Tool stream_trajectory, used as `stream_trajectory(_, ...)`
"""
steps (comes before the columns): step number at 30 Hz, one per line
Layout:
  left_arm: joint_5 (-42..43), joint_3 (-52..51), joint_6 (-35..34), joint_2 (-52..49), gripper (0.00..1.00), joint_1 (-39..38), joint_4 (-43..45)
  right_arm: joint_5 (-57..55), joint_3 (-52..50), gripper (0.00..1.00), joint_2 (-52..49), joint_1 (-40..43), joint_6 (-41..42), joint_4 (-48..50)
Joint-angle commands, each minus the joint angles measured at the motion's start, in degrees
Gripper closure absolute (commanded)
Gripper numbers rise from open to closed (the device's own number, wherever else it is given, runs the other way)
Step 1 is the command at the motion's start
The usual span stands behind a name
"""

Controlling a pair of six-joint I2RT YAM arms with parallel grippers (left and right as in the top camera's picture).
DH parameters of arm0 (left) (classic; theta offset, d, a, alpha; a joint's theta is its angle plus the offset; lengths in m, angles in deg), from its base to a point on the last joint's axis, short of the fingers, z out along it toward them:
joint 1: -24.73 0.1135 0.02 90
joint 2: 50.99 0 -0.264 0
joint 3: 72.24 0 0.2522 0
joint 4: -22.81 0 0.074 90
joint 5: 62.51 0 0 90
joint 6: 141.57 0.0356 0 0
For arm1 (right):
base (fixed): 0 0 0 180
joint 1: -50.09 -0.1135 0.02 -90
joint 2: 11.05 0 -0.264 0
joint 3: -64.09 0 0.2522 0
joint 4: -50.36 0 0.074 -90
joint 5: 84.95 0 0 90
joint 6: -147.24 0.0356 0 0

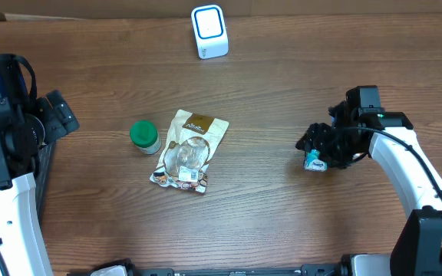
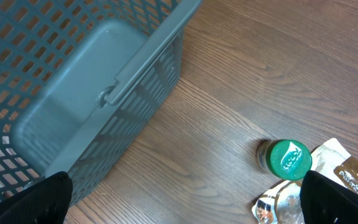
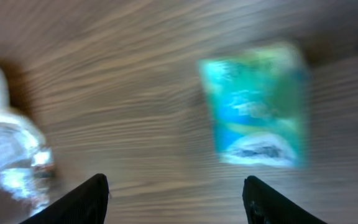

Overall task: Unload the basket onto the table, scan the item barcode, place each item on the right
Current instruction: 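Carry the teal box right and drop it near the packs, then move the right gripper left to the PanTree bag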

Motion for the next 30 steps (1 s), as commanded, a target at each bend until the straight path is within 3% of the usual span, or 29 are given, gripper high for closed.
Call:
stream_trajectory(1,-0.37,0.42,-1.01,0.48,0.0,0.31,-0.07,10.51,0.83,0.3,0.46,-2.45,-1.84,2.89)
stream_trajectory(3,-0.37,0.42,-1.01,0.48,0.0,0.31,-0.07,10.47,0.55,0.2,-0.07,-5.6,-1.05,5.64)
stream_trajectory(6,-0.37,0.42,-1.01,0.48,0.0,0.31,-0.07,10.49,-0.81,0.14,-2.56,-10.25,3.23,11.34)
stream_trajectory(16,-0.37,0.42,-1.01,0.48,0.0,0.31,-0.07,13.9,-2.43,0.14,-14.69,-21.09,7.48,26.75)
stream_trajectory(23,-0.37,0.42,-1.01,0.48,0.0,0.31,-0.07,12.13,-2.47,0.15,-15.61,-24.52,11.5,35.01)
stream_trajectory(26,-0.37,0.42,-1.01,0.48,0.0,0.31,-0.07,12.15,-2.49,0.18,-15.63,-24.52,12.9,37.4)
stream_trajectory(30,-0.37,0.42,-1.01,0.48,0.0,0.31,-0.07,12.22,-1.9,0.37,-15.61,-25.0,8.9,37.9)
